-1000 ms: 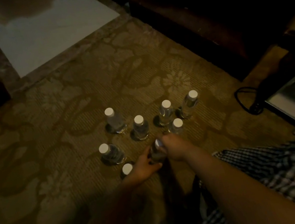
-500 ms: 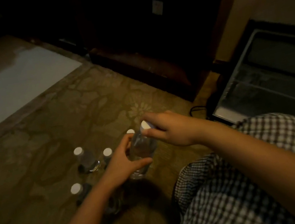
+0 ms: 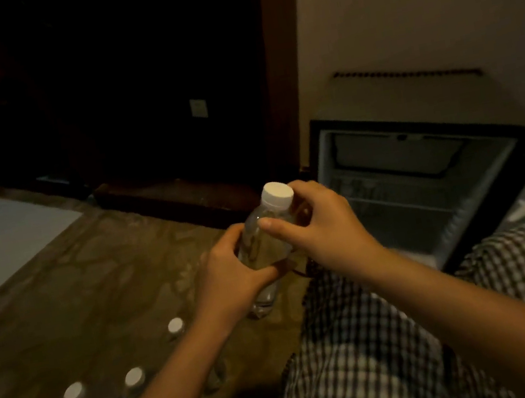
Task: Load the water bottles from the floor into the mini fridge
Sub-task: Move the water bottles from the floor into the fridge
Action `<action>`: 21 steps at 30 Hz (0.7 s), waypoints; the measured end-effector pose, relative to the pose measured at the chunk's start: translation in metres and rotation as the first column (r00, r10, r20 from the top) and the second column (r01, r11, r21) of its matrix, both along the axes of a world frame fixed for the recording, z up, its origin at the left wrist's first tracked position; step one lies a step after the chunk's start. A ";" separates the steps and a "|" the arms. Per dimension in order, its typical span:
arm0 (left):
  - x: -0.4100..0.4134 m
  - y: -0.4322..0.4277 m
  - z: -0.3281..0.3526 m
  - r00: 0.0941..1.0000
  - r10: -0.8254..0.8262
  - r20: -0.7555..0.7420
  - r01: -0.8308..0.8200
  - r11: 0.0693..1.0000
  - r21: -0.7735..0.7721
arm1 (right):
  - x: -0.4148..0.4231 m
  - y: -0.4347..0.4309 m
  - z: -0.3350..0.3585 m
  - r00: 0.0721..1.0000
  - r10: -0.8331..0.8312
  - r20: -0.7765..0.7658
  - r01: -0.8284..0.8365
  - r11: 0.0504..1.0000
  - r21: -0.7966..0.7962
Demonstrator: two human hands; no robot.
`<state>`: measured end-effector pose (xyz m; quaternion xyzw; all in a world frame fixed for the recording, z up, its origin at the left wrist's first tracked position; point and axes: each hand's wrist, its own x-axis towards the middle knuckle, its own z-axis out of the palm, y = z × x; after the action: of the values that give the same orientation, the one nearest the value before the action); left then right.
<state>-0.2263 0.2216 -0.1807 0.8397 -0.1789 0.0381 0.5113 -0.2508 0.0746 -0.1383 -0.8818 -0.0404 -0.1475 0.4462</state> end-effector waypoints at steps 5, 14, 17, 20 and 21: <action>0.013 -0.049 0.025 0.990 -0.031 0.140 0.017 0.995 0.098 | -0.005 -0.041 0.025 0.995 -0.069 -0.069 0.074 0.995 0.064; 0.029 -0.141 0.057 0.968 -0.222 0.114 0.217 0.975 0.050 | -0.006 -0.121 0.057 0.973 -0.229 -0.004 0.229 0.973 0.032; 0.041 -0.168 0.053 0.931 -0.364 0.029 0.365 0.930 -0.049 | -0.003 -0.148 0.058 0.964 -0.266 -0.024 0.267 0.964 0.010; 0.056 -0.194 0.041 0.878 -0.475 -0.057 0.468 0.878 -0.105 | 0.002 -0.176 0.052 0.953 -0.298 -0.049 0.298 0.954 -0.002; 0.062 -0.202 0.036 0.863 -0.499 -0.082 0.490 0.865 -0.103 | 0.005 -0.184 0.048 0.949 -0.312 -0.052 0.312 0.950 -0.007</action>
<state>-0.1643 0.0198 -0.1442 0.7457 -0.3592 -0.1318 0.5455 -0.2460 -0.1096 -0.0899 -0.8803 0.1112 -0.1931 0.4188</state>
